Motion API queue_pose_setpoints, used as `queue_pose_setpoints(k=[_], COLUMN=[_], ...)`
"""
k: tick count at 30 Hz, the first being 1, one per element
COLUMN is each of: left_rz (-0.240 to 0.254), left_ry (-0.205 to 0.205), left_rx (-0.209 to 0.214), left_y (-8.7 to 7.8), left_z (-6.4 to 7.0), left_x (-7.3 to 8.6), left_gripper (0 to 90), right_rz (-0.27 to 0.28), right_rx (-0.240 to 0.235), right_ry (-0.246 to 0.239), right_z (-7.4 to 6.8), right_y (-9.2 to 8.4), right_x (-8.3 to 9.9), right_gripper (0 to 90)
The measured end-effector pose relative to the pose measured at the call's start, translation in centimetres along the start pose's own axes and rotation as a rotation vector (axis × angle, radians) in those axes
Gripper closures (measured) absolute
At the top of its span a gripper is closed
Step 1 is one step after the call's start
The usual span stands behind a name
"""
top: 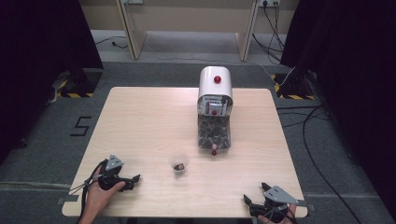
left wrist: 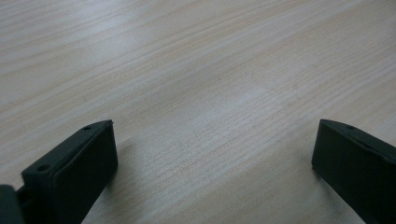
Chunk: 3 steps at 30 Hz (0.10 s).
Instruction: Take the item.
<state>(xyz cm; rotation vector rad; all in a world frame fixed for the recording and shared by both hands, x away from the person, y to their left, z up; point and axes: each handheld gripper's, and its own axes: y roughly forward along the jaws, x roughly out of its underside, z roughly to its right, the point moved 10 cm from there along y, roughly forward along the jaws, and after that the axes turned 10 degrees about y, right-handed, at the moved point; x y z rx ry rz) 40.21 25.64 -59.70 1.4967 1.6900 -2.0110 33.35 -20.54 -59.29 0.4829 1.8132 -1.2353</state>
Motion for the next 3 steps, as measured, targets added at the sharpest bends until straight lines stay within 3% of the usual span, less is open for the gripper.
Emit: queue_pose_setpoints(k=[3], left_rz=[0.000], left_ry=[0.000], left_rx=[0.000], left_y=[0.00], left_z=[0.00], left_x=[0.00], left_gripper=[0.0], right_rz=[0.001], right_rx=[0.000], right_ry=[0.000], right_z=[0.00], right_y=[0.00], right_x=[0.00], right_gripper=[15.1])
